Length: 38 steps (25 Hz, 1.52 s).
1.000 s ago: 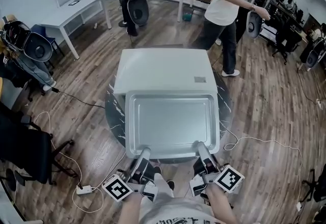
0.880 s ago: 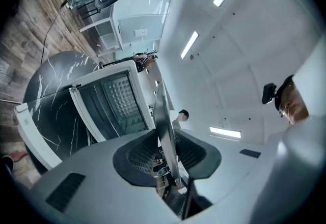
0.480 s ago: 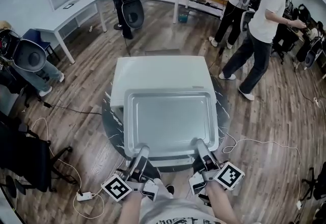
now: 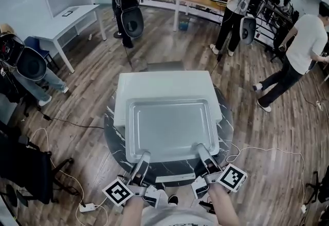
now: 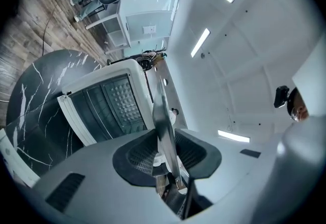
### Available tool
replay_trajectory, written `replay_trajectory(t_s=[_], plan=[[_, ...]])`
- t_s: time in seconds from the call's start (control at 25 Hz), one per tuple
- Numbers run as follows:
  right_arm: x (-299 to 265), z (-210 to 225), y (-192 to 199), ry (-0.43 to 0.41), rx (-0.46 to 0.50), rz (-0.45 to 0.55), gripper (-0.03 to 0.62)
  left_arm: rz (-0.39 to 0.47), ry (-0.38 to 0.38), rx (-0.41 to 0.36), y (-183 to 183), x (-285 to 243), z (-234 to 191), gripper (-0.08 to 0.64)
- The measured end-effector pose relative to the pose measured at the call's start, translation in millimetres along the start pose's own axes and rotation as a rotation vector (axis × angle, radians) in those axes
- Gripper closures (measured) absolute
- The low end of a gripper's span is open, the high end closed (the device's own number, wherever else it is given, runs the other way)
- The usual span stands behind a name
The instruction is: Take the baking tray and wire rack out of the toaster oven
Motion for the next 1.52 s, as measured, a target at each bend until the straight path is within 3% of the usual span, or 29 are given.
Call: replay_trajectory(t_s=[0.2,0.48,0.76,1.0,1.52], plan=[[-11,2,-1,0.075,-0.037,-0.009,0.459,-0.032,-0.101,0.037,-7,-10,-3,0.446],[-22,0,-3,0.108,-0.043,-0.017,0.456,-0.054,-0.14,0.05,-18,-20,-4,0.445],[-35,-2,-4,0.151,-0.061,-0.005,0.456,-0.095,-0.177,-0.02,-34,-34,-6,0.439],[-54,-3,-10,0.108,-0.055,0.017,0.456,-0.128,-0.174,-0.043,-47,-51,-8,0.437],[-77,-1,-21,0.144,-0.065,0.028,0.457,-0.161,-0.157,-0.04,-62,-76,-13,0.434]])
Point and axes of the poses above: the fingertips, and each gripper's own axes: x backward along the fingers, z to its right, y out of its underside, the point moved 10 cm from there along x, backward along the fingers, and after that the axes turned 3 degrees about -y, right-handed, at the moved point
